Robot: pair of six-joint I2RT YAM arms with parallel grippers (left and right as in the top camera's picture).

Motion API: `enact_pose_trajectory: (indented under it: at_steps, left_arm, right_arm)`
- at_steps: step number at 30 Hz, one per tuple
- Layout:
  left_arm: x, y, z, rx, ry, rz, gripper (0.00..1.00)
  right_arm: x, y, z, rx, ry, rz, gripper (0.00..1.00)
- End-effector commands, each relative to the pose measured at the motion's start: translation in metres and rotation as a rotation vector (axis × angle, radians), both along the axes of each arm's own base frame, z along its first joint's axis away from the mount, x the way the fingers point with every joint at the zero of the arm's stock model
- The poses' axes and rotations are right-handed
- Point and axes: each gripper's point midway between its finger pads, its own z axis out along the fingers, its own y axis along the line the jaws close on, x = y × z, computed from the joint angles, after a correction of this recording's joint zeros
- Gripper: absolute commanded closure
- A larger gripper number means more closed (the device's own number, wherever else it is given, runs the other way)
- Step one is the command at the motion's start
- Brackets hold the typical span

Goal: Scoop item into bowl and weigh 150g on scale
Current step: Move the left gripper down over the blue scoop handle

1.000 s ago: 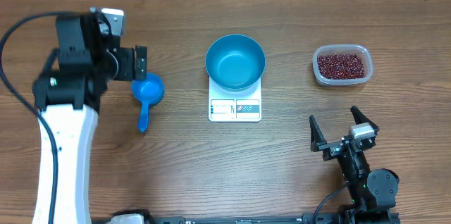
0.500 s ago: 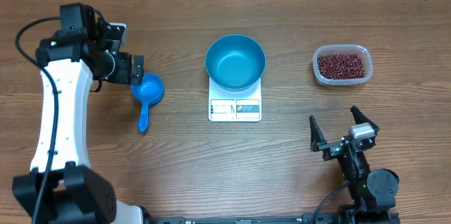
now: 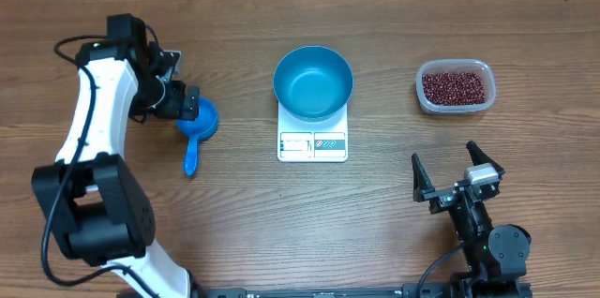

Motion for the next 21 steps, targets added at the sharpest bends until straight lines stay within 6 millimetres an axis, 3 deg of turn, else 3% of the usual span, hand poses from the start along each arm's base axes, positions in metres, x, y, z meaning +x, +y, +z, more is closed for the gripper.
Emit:
enact_pose_trajectory:
  at_steps: [1,13,21]
  left_arm:
    - [0.006,0.011,-0.007,0.048,0.014,-0.014,0.0]
    - [0.009,0.013,-0.044,0.044,0.082,-0.014,0.01]
    - [0.015,0.013,-0.058,0.044,0.084,-0.014,0.0]
  right_arm:
    - [0.0,0.0,-0.001,-0.001,-0.006,0.003,0.0]
    - [0.0,0.0,-0.001,-0.001,-0.006,0.003,0.0]
    - [0.0,0.0,-0.001,-0.001,-0.006,0.003,0.0]
